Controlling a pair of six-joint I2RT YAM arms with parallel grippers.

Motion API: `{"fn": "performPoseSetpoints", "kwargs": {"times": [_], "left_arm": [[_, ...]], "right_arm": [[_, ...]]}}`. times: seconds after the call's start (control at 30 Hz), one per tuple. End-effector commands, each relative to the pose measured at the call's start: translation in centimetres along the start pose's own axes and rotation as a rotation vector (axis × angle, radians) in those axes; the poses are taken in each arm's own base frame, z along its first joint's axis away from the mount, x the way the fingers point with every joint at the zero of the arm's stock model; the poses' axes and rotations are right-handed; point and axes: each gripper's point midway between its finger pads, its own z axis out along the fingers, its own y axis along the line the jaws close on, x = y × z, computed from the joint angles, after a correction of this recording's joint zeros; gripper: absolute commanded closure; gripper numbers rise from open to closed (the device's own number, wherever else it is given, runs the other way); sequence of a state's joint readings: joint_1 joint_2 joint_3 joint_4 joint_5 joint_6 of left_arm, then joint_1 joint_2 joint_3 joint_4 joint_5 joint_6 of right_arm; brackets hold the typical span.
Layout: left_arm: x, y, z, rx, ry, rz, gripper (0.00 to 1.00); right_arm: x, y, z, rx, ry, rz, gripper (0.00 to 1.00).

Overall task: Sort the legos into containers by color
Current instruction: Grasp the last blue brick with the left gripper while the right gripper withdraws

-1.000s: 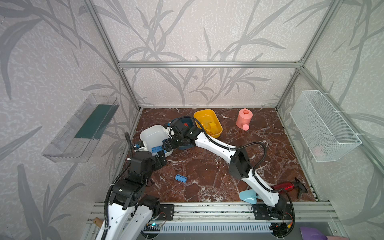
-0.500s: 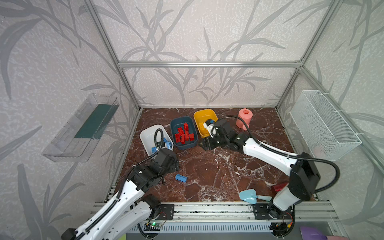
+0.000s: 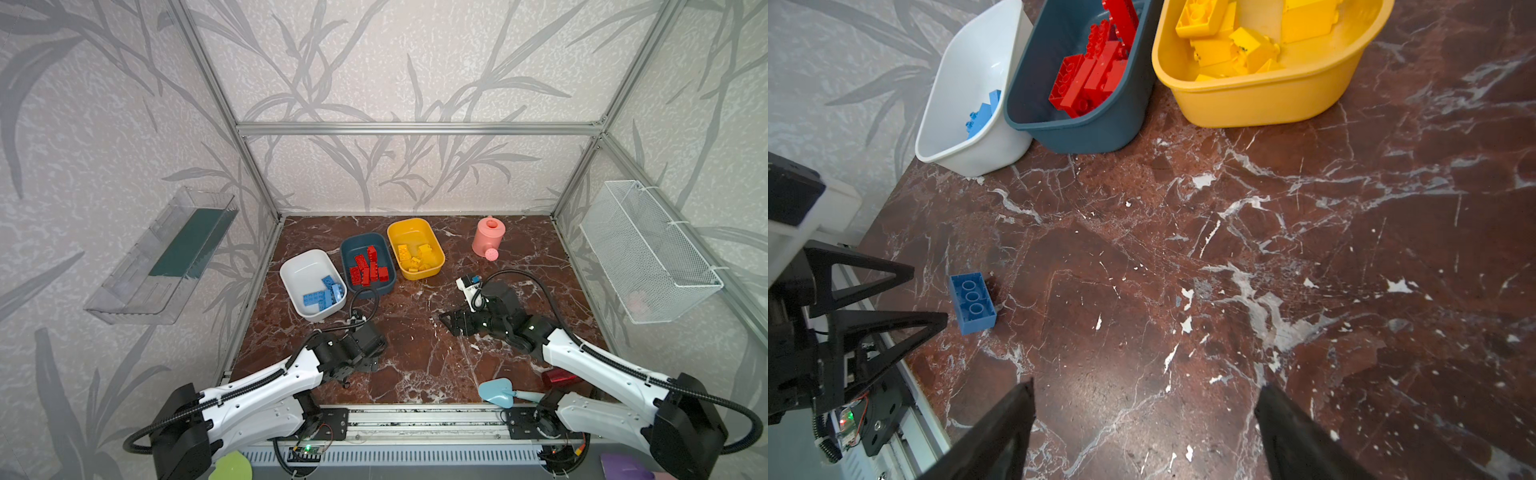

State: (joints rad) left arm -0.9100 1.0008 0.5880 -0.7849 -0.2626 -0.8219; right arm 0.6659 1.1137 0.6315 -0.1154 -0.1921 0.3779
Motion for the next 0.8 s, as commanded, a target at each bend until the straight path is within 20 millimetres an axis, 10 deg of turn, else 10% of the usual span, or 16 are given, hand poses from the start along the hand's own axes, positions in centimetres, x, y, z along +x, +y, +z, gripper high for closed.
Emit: {"fn": "performPoseSetpoints", "kwargs": {"times": [0.0,0.77], "left_arm": [[-0.3,-1.5,0.8,0.043,-0.01,0.003,0.14],[0.3,-1.3,3.3,-0.088,0.057,0.086,0.42]], "right_arm": [[-0.5,0.2,0.4,-0.013,-0.029,0.003,0.15],[-0.2,-0.2,1.3,-0.015,-0.017,0.0,0.15]]}}
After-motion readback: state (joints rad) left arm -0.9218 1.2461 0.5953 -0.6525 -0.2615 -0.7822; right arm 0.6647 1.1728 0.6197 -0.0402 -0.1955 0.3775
